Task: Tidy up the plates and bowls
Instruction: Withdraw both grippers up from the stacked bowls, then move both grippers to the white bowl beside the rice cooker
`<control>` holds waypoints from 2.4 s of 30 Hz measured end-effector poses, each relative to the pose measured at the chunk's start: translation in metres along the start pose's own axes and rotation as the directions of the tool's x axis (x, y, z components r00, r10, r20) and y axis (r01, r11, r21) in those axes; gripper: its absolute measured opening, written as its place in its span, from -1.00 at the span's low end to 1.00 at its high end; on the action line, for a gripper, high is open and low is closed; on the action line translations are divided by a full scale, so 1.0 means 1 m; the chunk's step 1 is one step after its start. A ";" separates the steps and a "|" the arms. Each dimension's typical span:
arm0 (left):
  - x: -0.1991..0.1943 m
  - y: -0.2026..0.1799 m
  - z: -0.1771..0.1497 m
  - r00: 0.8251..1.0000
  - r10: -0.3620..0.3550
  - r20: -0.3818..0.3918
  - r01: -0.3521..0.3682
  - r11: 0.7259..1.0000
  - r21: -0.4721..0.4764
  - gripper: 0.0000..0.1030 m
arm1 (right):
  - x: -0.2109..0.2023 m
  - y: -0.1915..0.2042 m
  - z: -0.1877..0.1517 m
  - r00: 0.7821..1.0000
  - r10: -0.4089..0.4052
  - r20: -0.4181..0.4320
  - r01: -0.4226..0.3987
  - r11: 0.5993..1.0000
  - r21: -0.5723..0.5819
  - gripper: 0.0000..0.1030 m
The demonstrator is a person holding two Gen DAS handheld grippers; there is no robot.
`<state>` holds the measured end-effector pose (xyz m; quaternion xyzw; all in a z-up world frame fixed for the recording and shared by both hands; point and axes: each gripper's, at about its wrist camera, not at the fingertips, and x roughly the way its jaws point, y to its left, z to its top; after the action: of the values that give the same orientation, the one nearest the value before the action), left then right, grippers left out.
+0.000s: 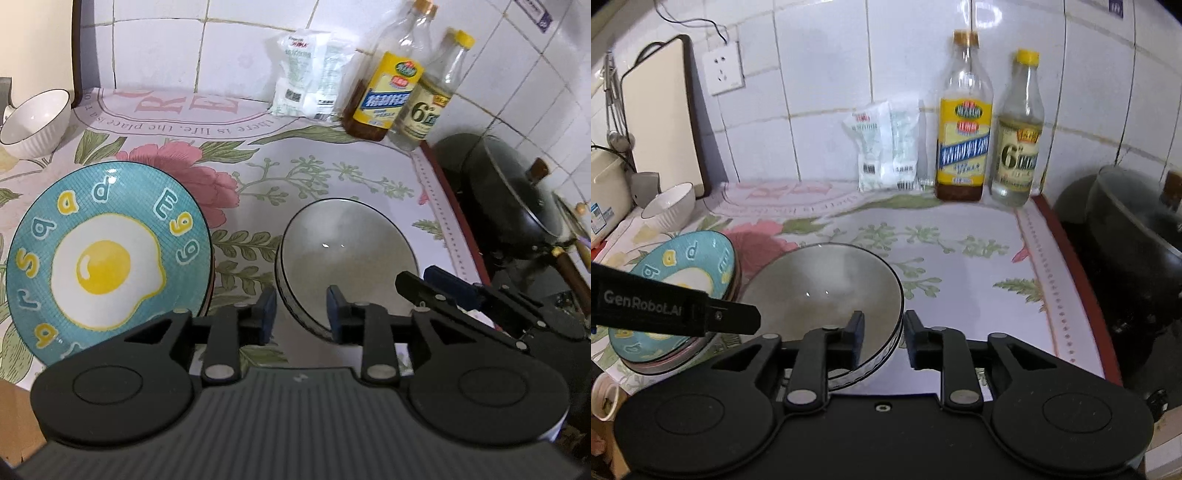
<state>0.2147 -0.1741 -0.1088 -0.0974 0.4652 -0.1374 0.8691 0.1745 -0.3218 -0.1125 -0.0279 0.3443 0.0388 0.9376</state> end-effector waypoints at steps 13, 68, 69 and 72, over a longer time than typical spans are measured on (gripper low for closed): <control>-0.067 0.002 -0.022 1.000 -0.012 -0.001 0.012 0.994 0.105 -0.32 | -0.080 0.022 -0.015 0.983 0.129 0.132 -0.131 0.991 0.004 -0.13; -0.078 0.276 0.065 0.893 0.246 0.377 -0.141 0.949 -0.283 0.05 | 0.092 0.218 0.093 0.884 0.443 0.151 -0.435 0.896 -0.083 0.42; -0.071 0.282 0.070 0.900 0.242 0.362 -0.133 0.944 -0.301 0.04 | 0.098 0.220 0.097 0.887 0.439 0.142 -0.431 0.898 -0.086 0.42; -0.053 0.299 0.081 0.929 0.212 0.303 -0.100 0.933 -0.347 0.03 | 0.119 0.226 0.107 0.900 0.420 0.112 -0.415 0.907 -0.069 0.42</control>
<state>0.2983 0.1291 -0.1121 -0.2235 0.3327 0.0301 0.9157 0.3134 -0.0815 -0.1137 0.0285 0.2821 0.2480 0.9263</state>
